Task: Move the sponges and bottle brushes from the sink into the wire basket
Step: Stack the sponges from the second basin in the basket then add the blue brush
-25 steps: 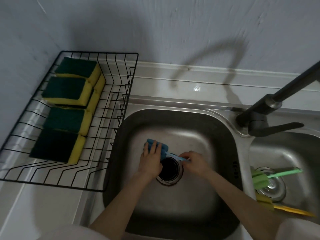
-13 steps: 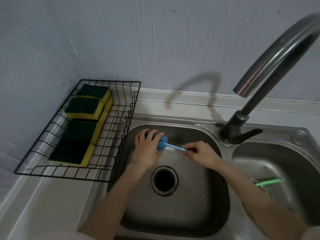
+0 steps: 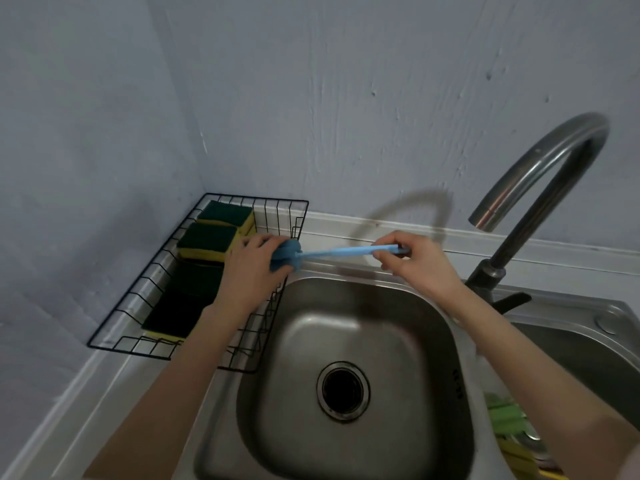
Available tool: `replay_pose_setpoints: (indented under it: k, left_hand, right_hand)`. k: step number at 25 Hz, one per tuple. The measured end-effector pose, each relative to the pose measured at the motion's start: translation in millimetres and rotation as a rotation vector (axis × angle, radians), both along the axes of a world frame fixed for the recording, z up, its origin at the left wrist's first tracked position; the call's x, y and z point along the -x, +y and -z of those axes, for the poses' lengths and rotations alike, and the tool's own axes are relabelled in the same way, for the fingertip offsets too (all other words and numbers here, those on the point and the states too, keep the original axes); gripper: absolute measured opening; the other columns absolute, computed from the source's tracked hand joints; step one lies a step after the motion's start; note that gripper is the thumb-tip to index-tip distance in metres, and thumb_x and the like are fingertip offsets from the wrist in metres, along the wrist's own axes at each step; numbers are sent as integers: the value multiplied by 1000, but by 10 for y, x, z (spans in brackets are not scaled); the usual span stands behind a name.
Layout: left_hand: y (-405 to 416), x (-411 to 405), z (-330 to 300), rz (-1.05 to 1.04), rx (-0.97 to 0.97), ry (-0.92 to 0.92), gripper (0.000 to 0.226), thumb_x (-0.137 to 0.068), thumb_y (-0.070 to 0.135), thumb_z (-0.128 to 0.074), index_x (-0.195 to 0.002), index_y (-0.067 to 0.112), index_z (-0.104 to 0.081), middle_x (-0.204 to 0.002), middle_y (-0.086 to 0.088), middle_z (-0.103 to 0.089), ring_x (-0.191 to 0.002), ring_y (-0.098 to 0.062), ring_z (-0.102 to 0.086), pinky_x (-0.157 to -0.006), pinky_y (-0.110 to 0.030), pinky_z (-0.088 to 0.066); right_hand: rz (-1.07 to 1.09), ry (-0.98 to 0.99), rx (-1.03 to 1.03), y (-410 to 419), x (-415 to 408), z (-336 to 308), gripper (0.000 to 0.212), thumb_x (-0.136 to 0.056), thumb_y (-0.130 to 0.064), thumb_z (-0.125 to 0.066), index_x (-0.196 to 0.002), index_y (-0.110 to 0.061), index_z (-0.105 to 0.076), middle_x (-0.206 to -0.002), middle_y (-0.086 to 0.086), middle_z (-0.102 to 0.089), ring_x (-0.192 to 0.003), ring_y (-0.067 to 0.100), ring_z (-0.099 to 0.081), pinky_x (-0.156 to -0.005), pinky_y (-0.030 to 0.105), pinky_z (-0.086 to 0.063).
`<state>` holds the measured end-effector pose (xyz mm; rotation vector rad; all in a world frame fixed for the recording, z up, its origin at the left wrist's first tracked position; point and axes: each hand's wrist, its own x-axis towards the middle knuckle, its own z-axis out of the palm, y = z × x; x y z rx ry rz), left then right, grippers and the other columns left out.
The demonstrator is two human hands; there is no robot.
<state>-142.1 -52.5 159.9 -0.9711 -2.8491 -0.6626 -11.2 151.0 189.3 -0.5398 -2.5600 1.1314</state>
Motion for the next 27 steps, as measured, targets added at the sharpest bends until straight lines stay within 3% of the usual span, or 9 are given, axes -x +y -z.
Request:
replay_pose_setpoints:
  k: [2,5,7,9,17,22,27]
  left_hand:
    - [-68,82,-25,-55,-18,-44,53,-83,30,-61,-131,17,-43,-136,-11,-47,-121,-36,-39,-101,-45,-36]
    - [-57,200,-17,-63,-71,-100,54,-83,27,-61,-132,15,-42,-134,-13,-44,-119,-31,-44,-97,-41,-42]
    - [2,317,10,-77,-73,-108,53,-84,28,-60,-132,15,-42,-133,-15,-42,-119,-31,-41,-97,-42,-41]
    - [87,458,48,-100,-22,-88,52,-85,30,-58,-132,16,-42,-131,-16,-42,-121,-32,-37,-97,-43,-39]
    - [548,1045,305,-116,-3,-141,46,-89,25,-52,-132,14,-39,-133,-15,-39,-121,-27,-37,-95,-36,-43]
    - [653,1263,559,-160,42,-153,45,-89,21,-52,-131,13,-39,-136,-16,-38,-123,-29,-38,-97,-40,-43]
    - [665,1350,735,-167,31,-188,46,-89,18,-52,-132,13,-38,-136,-17,-41,-122,-30,-41,-95,-39,-43]
  right_hand:
    - [20,58,149,-30,154,-70,7,-86,-16,-60,-89,-21,-65,-73,3,-65,-72,20,-62,-66,21,-55]
    - [1,111,272,-34,424,-121,9,-87,-10,-58,-91,-17,-62,-79,5,-62,-64,6,-63,-57,9,-52]
    - [-7,145,382,-2,603,-142,12,-89,-7,-55,-96,-14,-62,-85,6,-63,-60,-4,-65,-59,7,-53]
    - [-5,155,437,51,759,-146,14,-90,-8,-52,-99,-13,-62,-89,5,-64,-67,-2,-66,-64,9,-54]
    - [59,146,442,359,1405,105,16,-91,-9,-50,-102,-10,-61,-91,5,-63,-79,10,-64,-60,8,-54]
    - [54,102,456,400,1645,356,10,-91,-9,-51,-93,-14,-59,-80,0,-63,-68,0,-63,-59,6,-52]
    - [74,77,490,360,1753,535,11,-93,-13,-49,-99,-13,-58,-88,3,-62,-73,4,-62,-61,11,-52]
